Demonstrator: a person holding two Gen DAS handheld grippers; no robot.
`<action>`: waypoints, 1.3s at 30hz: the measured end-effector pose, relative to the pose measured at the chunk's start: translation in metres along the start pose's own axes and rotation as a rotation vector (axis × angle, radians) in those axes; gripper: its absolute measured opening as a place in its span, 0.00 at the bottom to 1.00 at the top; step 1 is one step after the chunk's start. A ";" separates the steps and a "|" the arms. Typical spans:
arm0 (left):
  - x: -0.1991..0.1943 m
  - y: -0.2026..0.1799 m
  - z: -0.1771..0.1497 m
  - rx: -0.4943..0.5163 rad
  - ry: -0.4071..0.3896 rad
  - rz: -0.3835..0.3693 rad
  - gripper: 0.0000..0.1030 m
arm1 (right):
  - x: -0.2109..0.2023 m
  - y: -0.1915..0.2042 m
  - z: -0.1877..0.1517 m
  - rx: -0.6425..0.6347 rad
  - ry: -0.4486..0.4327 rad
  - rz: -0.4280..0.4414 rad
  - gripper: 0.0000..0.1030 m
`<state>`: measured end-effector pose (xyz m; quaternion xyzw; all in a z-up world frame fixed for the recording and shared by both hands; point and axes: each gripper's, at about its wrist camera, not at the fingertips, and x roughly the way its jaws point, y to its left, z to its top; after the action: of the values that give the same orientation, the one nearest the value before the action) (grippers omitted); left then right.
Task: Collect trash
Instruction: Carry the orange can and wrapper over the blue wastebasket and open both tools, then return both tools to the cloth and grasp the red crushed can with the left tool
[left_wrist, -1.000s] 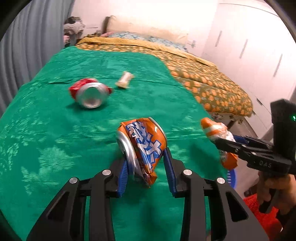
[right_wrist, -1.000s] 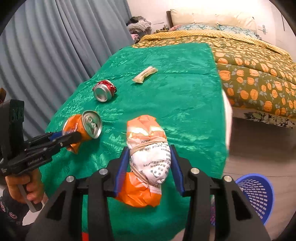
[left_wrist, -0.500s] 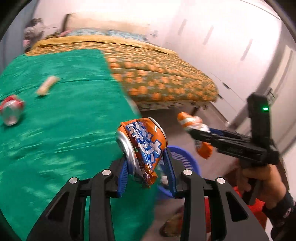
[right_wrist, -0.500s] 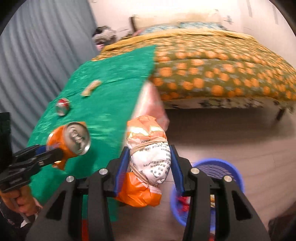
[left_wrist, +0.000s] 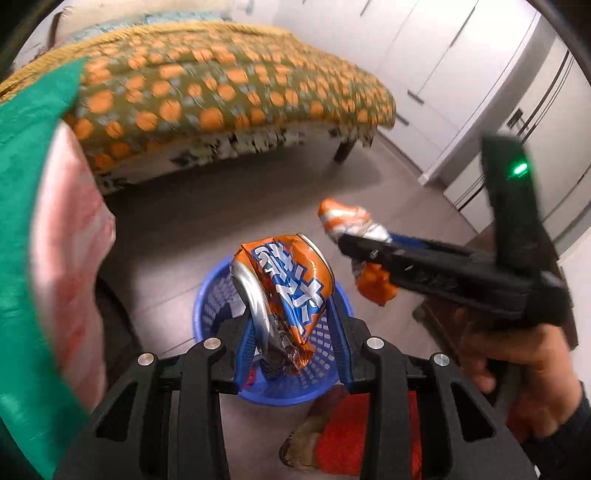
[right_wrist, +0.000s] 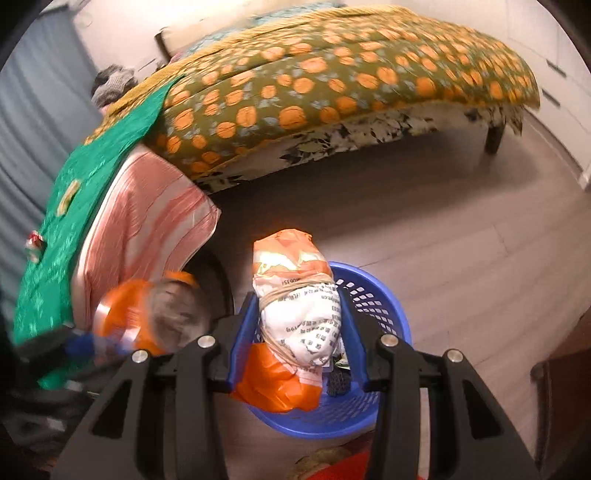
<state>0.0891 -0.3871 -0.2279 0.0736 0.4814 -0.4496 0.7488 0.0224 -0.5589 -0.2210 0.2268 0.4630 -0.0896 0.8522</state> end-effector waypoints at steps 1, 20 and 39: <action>0.011 -0.001 0.000 0.003 0.011 -0.005 0.37 | 0.001 -0.005 0.000 0.007 0.001 0.007 0.43; -0.049 0.004 -0.006 0.007 -0.107 0.074 0.92 | -0.029 -0.006 0.010 0.011 -0.192 -0.122 0.87; -0.250 0.230 -0.101 -0.261 -0.199 0.528 0.95 | -0.018 0.276 -0.030 -0.517 -0.173 0.184 0.88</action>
<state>0.1612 -0.0468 -0.1584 0.0549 0.4238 -0.1789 0.8862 0.0906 -0.3025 -0.1361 0.0346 0.3736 0.0903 0.9225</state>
